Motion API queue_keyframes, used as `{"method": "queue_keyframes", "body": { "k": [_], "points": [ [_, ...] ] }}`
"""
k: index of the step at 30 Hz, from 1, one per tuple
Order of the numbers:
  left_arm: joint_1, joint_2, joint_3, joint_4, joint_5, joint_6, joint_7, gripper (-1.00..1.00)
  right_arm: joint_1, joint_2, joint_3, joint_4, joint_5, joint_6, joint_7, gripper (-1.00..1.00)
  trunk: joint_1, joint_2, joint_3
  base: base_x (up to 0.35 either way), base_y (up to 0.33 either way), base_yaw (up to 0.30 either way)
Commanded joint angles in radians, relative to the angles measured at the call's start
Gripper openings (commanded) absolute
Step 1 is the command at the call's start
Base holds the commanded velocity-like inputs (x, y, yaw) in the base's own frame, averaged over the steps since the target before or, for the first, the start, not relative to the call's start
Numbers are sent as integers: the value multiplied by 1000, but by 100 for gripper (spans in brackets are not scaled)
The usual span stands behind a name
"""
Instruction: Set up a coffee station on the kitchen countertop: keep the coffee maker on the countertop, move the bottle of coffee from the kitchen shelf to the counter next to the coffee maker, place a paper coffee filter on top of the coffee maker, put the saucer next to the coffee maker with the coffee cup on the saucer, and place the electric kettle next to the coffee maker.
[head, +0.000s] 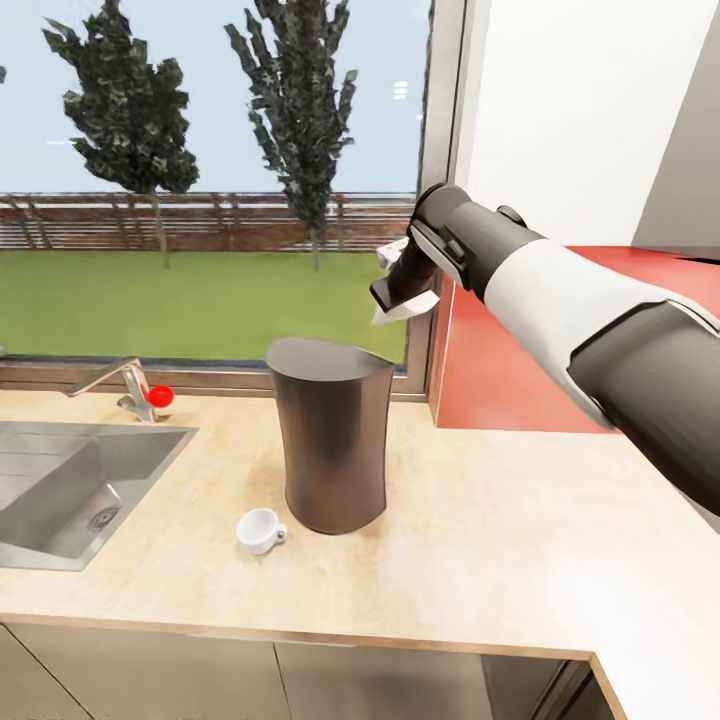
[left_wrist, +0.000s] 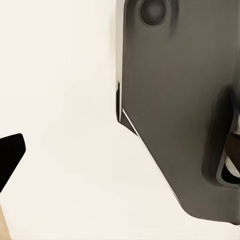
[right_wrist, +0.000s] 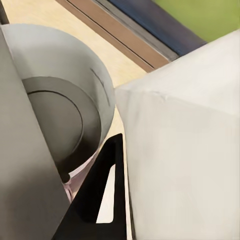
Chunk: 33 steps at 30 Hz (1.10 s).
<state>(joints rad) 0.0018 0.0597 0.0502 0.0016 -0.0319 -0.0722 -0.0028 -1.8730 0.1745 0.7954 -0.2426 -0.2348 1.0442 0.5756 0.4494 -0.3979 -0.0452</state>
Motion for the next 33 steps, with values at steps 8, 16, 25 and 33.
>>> {"method": "queue_keyframes", "body": {
  "k": [8, 16, 25, 33],
  "points": [
    [0, 0, 5, 0, -3, -3, 0, 100, 10, 0, 8, 20, -8, 3, -2, -100, 1, -2, -2, 0, 0, 71],
    [0, 0, 5, 1, -3, -3, 0, 100, 16, 0, 8, 22, -8, 3, -2, -100, 1, -2, -2, 0, 0, 211],
    [0, -1, 5, 1, -3, -4, 0, 100, 17, 0, 7, 24, -6, 3, -2, -100, 1, -2, -2, 0, 0, 15],
    [0, 0, 5, 1, -3, -4, 0, 100, 17, 0, 7, 73, -5, 3, -2, -100, 1, -2, -2, 0, 0, 0]
  ]
}}
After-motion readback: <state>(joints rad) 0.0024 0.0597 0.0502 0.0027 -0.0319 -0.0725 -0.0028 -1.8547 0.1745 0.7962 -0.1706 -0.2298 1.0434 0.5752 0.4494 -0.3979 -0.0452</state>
